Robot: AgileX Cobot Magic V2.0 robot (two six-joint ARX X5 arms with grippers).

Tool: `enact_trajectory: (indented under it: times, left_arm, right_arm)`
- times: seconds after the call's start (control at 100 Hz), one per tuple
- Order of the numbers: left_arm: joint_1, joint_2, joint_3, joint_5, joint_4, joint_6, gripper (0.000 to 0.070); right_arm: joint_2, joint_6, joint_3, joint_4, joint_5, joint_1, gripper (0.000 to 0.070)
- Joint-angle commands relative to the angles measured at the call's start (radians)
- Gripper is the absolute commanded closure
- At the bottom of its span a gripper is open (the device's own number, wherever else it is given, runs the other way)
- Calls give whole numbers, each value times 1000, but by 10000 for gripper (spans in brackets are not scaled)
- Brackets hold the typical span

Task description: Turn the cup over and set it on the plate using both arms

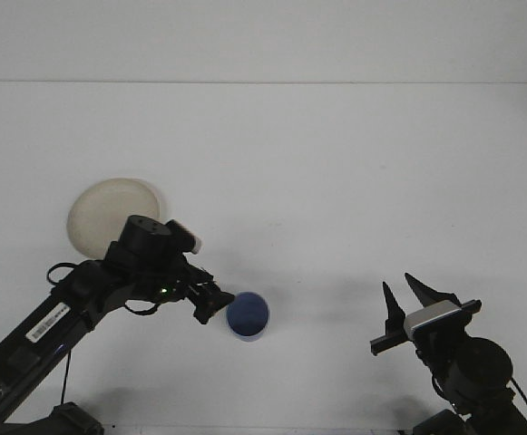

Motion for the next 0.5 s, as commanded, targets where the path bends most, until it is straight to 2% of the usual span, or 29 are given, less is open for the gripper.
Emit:
enact_trajectory:
  times: [0.0,0.08,0.28,0.49]
  left_arm:
    - [-37,41,27,-22,-2,27,226]
    - [-81,86,40,-47,-3,31,226]
    - [-158,171,56,-162,2,47,226]
    - [-199,246,60,-211,8,52,226]
  right_arm:
    - [4,13,2,6,0,2,424]
    - [4,13,2,6,0,2,423]
    - [4,13,2,6,0,2,424]
    - [4,13,1,6,0,2,424]
